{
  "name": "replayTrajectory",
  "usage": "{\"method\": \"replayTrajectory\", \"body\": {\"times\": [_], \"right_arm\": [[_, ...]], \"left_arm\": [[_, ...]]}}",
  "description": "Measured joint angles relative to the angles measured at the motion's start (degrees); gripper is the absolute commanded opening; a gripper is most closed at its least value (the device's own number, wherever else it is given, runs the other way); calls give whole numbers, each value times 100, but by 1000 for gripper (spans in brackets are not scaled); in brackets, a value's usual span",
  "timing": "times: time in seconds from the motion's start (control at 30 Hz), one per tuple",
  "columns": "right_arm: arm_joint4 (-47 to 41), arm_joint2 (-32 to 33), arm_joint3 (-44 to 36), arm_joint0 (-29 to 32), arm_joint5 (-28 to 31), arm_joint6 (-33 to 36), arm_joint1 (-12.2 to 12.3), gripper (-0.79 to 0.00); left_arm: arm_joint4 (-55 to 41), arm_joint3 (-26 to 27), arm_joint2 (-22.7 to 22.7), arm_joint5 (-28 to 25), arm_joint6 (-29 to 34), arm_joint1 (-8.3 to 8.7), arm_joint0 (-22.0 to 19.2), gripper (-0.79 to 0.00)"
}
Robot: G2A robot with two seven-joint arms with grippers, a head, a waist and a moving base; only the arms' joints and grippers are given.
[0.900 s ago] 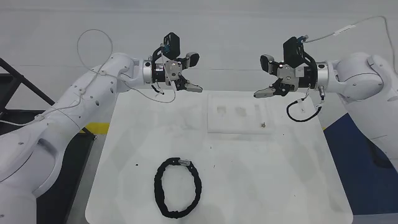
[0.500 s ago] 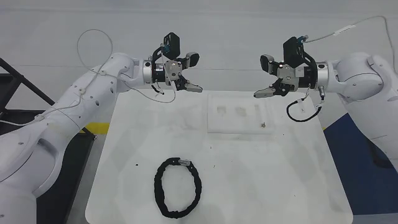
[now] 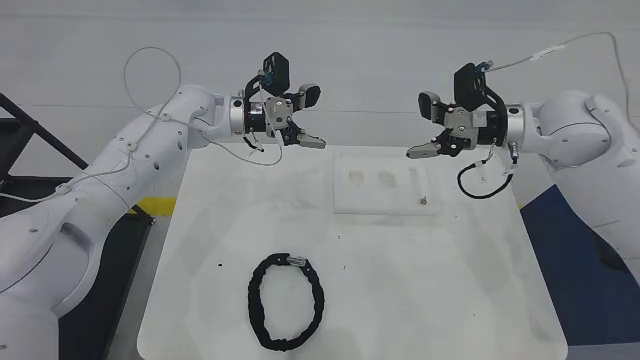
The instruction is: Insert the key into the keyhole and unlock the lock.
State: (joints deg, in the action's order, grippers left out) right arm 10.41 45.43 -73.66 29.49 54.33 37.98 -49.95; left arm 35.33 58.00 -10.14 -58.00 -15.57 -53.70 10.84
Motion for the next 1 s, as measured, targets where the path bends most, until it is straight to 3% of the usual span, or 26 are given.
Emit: {"method": "replayTrajectory", "body": {"times": [0.5, 0.73, 1.0], "right_arm": [[854, 17, 19, 612, -2100, 614, 65, 0], [779, -97, 23, 835, -3391, 1161, 7, 0], [414, -354, 275, 970, -4191, 1545, -170, 0]], "left_arm": [[0, 0, 0, 0, 0, 0, 0, 0], [0, 0, 0, 0, 0, 0, 0, 0], [0, 0, 0, 0, 0, 0, 0, 0]]}}
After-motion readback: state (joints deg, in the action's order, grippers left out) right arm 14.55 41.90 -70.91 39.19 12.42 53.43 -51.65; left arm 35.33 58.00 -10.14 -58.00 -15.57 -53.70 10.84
